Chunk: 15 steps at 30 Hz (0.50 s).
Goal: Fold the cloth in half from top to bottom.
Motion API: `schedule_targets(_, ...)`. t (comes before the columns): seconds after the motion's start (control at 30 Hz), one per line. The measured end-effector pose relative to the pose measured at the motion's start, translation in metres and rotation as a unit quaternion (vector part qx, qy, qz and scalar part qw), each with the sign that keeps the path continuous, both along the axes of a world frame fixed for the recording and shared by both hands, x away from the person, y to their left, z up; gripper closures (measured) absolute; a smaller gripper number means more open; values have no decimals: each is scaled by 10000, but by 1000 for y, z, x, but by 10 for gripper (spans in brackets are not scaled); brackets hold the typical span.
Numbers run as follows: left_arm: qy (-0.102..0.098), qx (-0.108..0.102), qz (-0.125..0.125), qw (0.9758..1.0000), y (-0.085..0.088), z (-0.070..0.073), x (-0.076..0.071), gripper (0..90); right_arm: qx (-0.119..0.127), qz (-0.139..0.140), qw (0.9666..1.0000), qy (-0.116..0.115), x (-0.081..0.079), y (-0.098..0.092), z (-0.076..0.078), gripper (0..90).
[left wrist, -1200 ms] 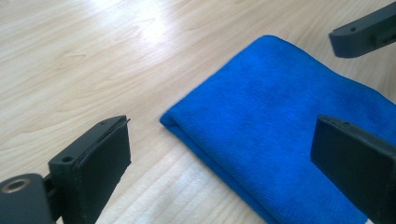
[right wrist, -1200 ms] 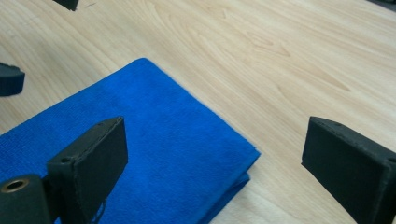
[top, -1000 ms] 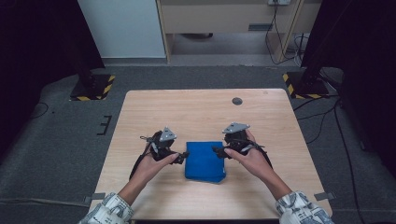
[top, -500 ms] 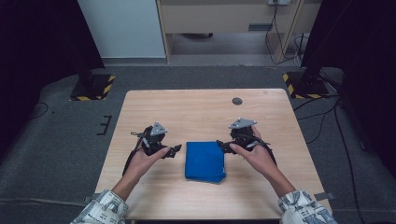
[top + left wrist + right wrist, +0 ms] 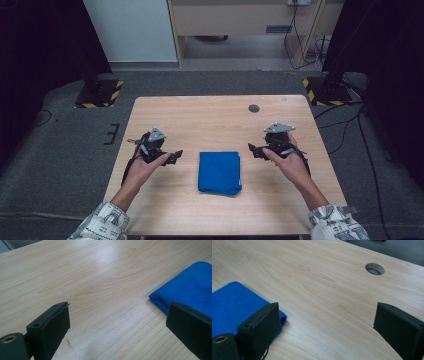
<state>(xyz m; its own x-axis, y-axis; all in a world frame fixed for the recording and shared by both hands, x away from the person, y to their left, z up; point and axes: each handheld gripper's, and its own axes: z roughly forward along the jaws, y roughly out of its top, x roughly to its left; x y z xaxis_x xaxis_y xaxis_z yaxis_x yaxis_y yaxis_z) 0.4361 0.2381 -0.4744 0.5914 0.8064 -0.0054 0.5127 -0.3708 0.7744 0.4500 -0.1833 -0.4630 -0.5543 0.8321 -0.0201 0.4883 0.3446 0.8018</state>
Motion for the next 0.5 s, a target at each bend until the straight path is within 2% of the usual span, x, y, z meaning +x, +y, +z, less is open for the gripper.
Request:
schedule_targets(0.27,101,81,174,9998,19,-8,4,50,115,-399,9991,90,4,-28,-9,76)
schedule_targets(0.5,217,148,266,9993,31,-18,4,50,132,-563,9979,280,2,-48,-23,77)
